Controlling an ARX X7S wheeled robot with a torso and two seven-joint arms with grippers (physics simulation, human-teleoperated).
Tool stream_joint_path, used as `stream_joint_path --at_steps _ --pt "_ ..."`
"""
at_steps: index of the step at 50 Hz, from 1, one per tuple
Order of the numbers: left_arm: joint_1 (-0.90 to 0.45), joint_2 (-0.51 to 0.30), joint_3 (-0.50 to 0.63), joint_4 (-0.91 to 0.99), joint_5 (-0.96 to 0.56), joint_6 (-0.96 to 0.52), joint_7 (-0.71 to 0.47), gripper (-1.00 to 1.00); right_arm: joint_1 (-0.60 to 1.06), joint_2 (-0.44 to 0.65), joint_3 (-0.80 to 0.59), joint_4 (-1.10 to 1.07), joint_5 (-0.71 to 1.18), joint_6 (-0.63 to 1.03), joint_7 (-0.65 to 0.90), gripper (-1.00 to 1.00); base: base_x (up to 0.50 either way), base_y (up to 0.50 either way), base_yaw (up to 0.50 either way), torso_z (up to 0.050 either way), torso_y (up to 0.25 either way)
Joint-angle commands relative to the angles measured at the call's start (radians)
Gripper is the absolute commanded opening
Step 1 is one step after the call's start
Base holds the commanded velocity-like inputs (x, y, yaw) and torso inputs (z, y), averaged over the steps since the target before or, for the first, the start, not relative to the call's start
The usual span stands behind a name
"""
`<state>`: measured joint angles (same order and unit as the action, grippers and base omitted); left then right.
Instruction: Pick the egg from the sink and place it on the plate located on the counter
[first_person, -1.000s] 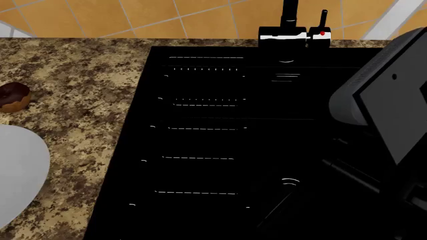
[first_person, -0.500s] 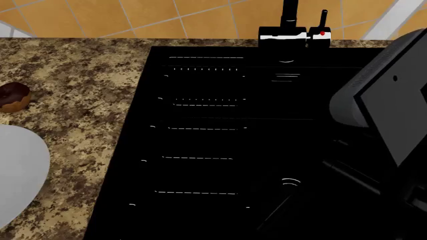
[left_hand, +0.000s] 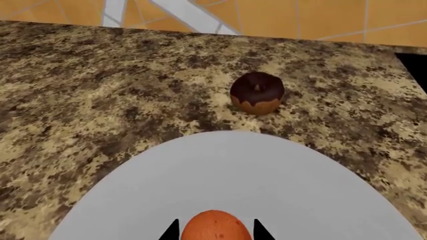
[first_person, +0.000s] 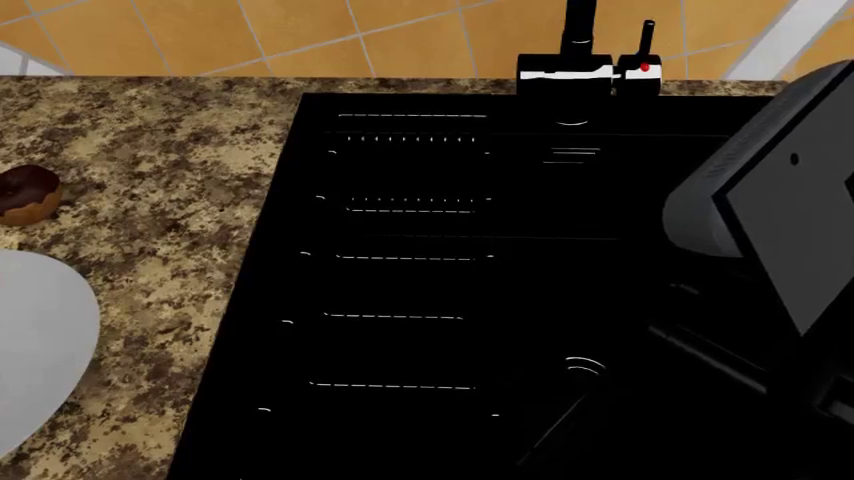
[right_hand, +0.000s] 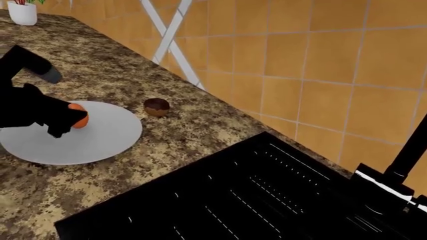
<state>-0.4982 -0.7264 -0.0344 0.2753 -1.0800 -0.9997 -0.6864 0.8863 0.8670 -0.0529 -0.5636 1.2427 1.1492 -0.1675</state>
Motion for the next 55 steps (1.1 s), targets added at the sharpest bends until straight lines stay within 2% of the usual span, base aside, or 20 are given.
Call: stream_joint_path --at_steps 1,3,4,13,25,33,49,50,55 --pt "0.002 0.011 -0.016 -0.014 -0.126 -0.019 -0.043 -1.0 0.006 0.003 -0.003 0.003 0.002 0.002 -0.004 1.0 0.0 0.0 0.0 0.0 0.0" --pt "0.002 0.01 -0.017 -0.006 -0.133 -0.024 -0.049 -1.0 0.006 0.004 -0.002 0.004 0.004 0.002 -0.004 1.0 0.01 0.0 0.0 0.0 0.0" --pt "0.003 0.009 -0.019 0.001 -0.136 -0.026 -0.055 1.0 0.005 0.005 -0.001 0.004 0.007 0.002 -0.003 1.0 0.0 0.0 0.0 0.0 0.0" --pt "-0.003 -0.006 -0.053 0.091 -0.213 -0.059 -0.121 1.0 0.004 0.011 0.002 0.002 0.016 0.001 -0.001 1.0 0.0 0.0 0.0 0.0 0.0" --pt "-0.054 -0.078 -0.139 0.308 -0.445 -0.125 -0.34 1.0 0.002 0.011 -0.013 -0.004 0.005 -0.006 -0.007 1.0 0.0 0.0 0.0 0.0 0.0" --pt "-0.096 -0.101 -0.125 0.364 -0.544 -0.138 -0.432 1.0 0.0 0.017 -0.011 -0.007 0.009 -0.009 -0.008 1.0 0.0 0.0 0.0 0.0 0.0" --pt "-0.128 -0.113 -0.112 0.467 -0.656 -0.118 -0.503 1.0 -0.004 0.026 -0.006 -0.018 0.026 -0.011 0.001 1.0 0.0 0.0 0.0 0.0 0.0" --pt "-0.045 -0.09 -0.182 0.536 -0.636 -0.096 -0.447 1.0 -0.008 0.026 -0.011 -0.023 0.017 -0.013 0.0 1.0 0.0 0.0 0.0 0.0 0.0" --pt "-0.001 -0.065 -0.244 0.58 -0.6 -0.075 -0.349 1.0 -0.011 0.021 -0.022 -0.025 0.011 -0.014 0.0 1.0 0.0 0.0 0.0 0.0 0.0"
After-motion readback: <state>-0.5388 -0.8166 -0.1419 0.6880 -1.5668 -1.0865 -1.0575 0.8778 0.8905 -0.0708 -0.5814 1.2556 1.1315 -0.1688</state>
